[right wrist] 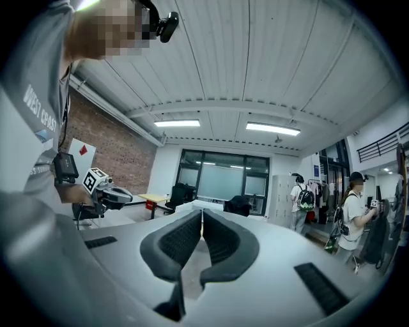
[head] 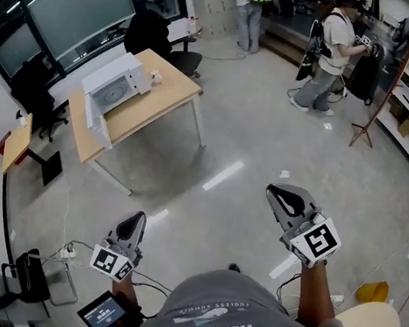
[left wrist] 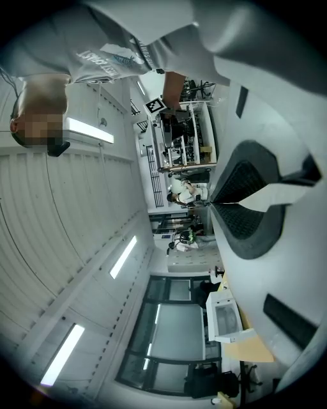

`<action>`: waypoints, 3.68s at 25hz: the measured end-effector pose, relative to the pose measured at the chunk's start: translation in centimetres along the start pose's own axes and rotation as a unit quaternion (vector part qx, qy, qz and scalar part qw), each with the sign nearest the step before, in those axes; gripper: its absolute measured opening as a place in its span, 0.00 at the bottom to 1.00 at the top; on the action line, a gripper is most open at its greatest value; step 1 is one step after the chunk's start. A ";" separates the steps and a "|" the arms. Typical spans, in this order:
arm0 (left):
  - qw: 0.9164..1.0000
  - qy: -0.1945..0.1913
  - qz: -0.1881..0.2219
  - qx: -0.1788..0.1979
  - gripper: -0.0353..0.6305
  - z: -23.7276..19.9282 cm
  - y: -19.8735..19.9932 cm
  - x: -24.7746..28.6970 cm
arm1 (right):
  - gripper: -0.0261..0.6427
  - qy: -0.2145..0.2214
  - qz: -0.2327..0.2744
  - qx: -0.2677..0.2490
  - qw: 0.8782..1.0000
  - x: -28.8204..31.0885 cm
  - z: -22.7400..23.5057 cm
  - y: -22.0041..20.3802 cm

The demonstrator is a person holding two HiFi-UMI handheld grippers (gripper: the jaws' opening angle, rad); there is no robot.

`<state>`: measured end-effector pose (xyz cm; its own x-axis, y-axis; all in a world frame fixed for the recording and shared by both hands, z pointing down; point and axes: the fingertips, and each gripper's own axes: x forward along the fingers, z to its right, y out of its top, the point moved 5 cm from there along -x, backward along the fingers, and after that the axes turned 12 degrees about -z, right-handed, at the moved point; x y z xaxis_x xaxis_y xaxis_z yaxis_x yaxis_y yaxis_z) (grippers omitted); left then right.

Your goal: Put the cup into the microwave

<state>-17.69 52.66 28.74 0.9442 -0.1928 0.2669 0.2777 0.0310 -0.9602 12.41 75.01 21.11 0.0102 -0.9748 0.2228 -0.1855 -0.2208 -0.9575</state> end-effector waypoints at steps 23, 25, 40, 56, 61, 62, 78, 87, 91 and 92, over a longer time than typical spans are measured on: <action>0.999 0.036 -0.039 0.006 0.09 -3.8 -0.4 8.7 | 0.07 0.049 -0.021 0.028 0.998 9.7 7.9 -5.8; 0.999 0.032 -0.038 0.004 0.09 -5.1 -0.8 9.6 | 0.07 0.043 -0.025 0.027 0.998 10.7 8.2 -5.8; 1.000 0.015 -0.024 -0.002 0.09 -22.1 -1.4 14.3 | 0.07 0.043 -0.040 0.016 0.998 27.7 8.7 -2.7; 1.000 0.014 -0.002 -0.024 0.09 -38.6 -4.3 12.5 | 0.07 0.055 -0.045 -0.013 0.997 45.2 4.7 4.0; 0.999 0.020 -0.010 -0.033 0.09 -41.5 -4.9 12.5 | 0.07 0.073 -0.050 -0.011 0.996 49.9 4.7 4.6; 0.999 0.023 -0.014 -0.034 0.09 -42.1 -4.9 12.6 | 0.07 0.075 -0.050 -0.008 0.996 51.0 5.0 4.5; 0.993 0.092 -0.048 -0.064 0.09 -55.8 -4.0 22.3 | 0.07 0.143 -0.030 0.009 0.989 74.9 14.3 5.4; 0.984 0.122 -0.084 -0.095 0.09 -62.9 -4.3 29.9 | 0.07 0.171 -0.063 0.013 0.983 90.2 22.2 3.9; 0.983 0.131 -0.085 -0.101 0.09 -64.6 -4.5 32.2 | 0.07 0.179 -0.078 0.015 0.981 97.3 24.6 2.1; 0.981 0.134 -0.091 -0.103 0.09 -64.9 -4.8 32.5 | 0.07 0.180 -0.082 0.015 0.980 99.0 25.1 1.6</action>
<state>0.21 -17.42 36.60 0.7940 -0.4289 0.4308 0.3703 -0.2208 -0.9023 37.82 -22.62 37.00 -0.3113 -0.8527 0.4196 -0.1815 -0.3800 -0.9070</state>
